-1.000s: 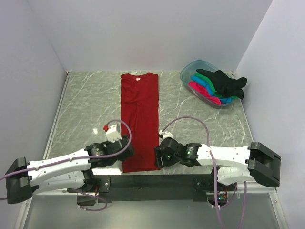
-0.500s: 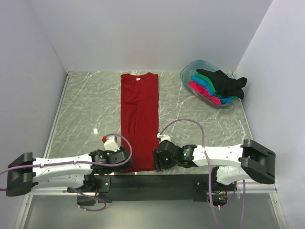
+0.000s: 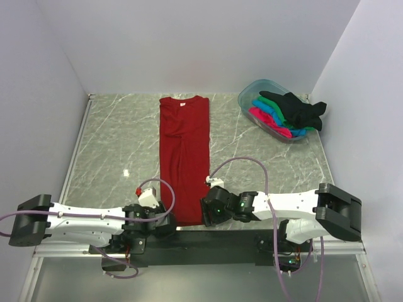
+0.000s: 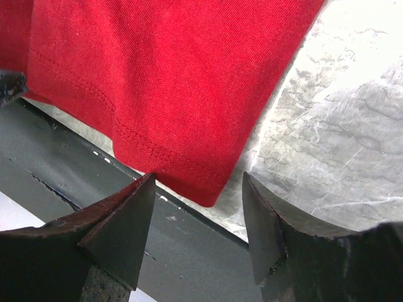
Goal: Fold and stack the t-shirts
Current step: Grab the bottom of the folded rectangular tshirt with both arms
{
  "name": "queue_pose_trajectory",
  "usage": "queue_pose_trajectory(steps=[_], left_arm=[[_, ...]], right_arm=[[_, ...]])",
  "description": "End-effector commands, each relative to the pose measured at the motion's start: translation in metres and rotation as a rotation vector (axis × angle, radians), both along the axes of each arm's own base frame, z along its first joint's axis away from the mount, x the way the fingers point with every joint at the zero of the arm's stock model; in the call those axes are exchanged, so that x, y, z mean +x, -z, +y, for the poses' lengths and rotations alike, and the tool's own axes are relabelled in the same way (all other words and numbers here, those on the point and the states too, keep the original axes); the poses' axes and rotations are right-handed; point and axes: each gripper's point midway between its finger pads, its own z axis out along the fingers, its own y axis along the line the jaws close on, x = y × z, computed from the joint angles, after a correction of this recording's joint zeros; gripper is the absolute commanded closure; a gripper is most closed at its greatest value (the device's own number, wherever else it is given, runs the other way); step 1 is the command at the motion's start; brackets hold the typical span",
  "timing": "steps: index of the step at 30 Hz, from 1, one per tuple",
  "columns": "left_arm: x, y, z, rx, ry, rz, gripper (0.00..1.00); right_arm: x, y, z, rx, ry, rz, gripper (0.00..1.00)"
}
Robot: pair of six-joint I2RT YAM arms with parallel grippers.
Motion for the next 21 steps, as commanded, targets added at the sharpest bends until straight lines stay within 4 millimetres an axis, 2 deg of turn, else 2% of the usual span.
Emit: queue_pose_trajectory(steps=[1, 5, 8, 9, 12, 13, 16, 21], left_arm=[[-0.018, 0.015, 0.013, 0.049, -0.024, 0.073, 0.55], [-0.021, 0.017, 0.013, 0.068, -0.019, 0.067, 0.66], [-0.020, 0.018, 0.013, 0.079, -0.016, 0.056, 0.77], [-0.019, 0.019, 0.013, 0.082, -0.013, 0.053, 0.80], [-0.019, 0.019, 0.013, 0.093, 0.003, 0.039, 0.95], [-0.018, 0.019, 0.012, 0.096, 0.009, 0.035, 1.00], [-0.019, 0.017, 0.009, 0.102, 0.037, 0.024, 1.00], [-0.024, 0.006, -0.011, 0.074, 0.142, -0.020, 1.00]], right_arm=[[0.005, -0.003, 0.009, 0.010, 0.024, -0.015, 0.37], [0.005, 0.003, 0.006, -0.014, 0.034, -0.012, 0.49], [0.005, 0.008, 0.002, -0.035, 0.035, -0.012, 0.64], [0.005, 0.007, 0.002, -0.035, 0.035, -0.010, 0.75], [0.002, 0.006, 0.000, -0.046, 0.022, -0.007, 0.99], [0.001, 0.006, -0.001, -0.051, 0.019, -0.006, 1.00], [-0.003, 0.004, -0.010, -0.083, 0.009, -0.013, 1.00], [-0.018, 0.000, -0.021, -0.087, -0.016, 0.011, 1.00]])
